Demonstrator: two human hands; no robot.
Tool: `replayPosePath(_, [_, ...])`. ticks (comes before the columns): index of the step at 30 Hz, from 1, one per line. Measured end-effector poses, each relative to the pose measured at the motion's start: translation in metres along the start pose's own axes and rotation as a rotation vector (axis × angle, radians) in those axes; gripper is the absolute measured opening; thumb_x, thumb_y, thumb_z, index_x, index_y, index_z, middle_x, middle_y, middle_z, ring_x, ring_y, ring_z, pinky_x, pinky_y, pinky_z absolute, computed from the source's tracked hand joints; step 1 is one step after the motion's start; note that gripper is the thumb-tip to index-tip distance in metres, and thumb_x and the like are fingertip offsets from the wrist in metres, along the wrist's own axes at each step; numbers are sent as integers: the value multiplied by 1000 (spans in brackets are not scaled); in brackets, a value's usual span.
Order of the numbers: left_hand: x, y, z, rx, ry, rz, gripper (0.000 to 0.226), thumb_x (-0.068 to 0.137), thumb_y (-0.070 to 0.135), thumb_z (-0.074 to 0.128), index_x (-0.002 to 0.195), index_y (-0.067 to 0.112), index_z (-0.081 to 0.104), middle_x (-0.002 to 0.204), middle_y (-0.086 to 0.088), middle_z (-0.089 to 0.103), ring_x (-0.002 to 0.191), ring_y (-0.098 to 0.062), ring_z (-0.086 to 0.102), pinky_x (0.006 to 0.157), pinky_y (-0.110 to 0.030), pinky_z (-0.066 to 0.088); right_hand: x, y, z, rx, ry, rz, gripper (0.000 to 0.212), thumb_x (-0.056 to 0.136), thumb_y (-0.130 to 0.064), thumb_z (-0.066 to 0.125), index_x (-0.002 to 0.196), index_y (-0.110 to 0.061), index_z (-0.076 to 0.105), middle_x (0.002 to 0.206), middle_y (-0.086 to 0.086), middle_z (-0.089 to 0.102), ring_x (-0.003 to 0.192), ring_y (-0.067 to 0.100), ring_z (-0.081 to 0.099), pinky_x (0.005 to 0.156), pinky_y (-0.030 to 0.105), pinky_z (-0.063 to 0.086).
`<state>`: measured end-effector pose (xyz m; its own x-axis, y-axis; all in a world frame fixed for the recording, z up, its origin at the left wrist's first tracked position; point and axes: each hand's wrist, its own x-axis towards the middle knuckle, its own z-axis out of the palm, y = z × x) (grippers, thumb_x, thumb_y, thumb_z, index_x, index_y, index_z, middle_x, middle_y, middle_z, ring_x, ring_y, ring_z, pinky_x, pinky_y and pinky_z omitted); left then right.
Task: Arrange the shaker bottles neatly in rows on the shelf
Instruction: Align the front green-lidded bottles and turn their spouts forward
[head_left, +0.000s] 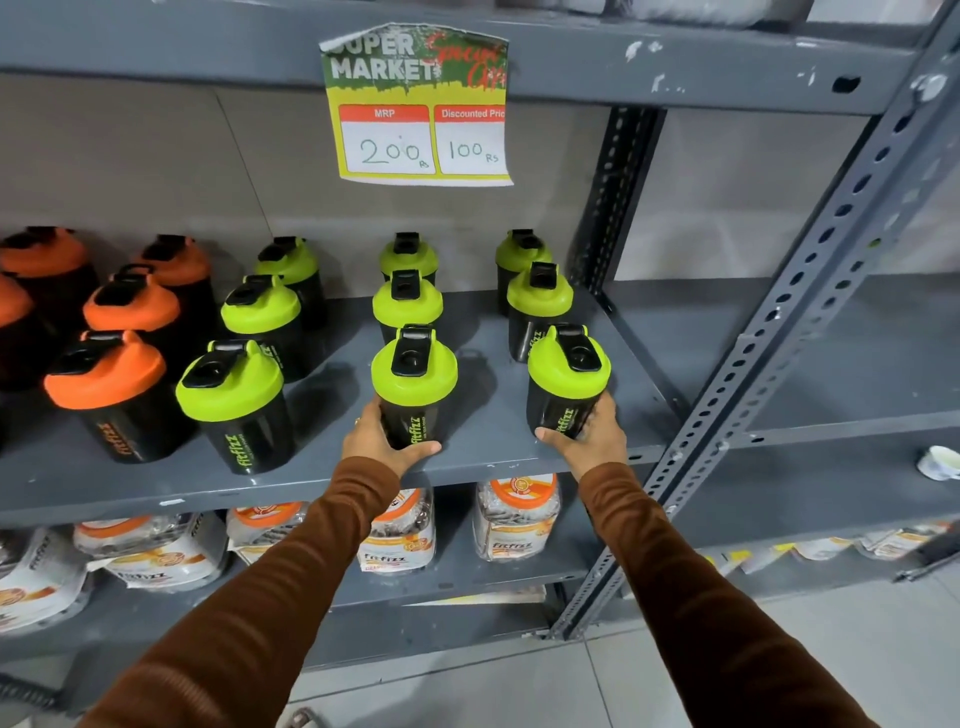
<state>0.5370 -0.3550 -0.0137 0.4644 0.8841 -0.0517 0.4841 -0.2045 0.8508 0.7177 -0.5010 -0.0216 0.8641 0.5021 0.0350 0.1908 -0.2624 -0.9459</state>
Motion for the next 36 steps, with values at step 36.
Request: replayPosePath(36, [-10,-4,-4,34,-44,55,71,64,17,80,123,9,42,130,-15,54,116,-36,52,101,-46,40,-2,11,-10,-56,-43,-8,77,60,1,82,124,-10,40,125,16,58,116,29,54,105,45,41])
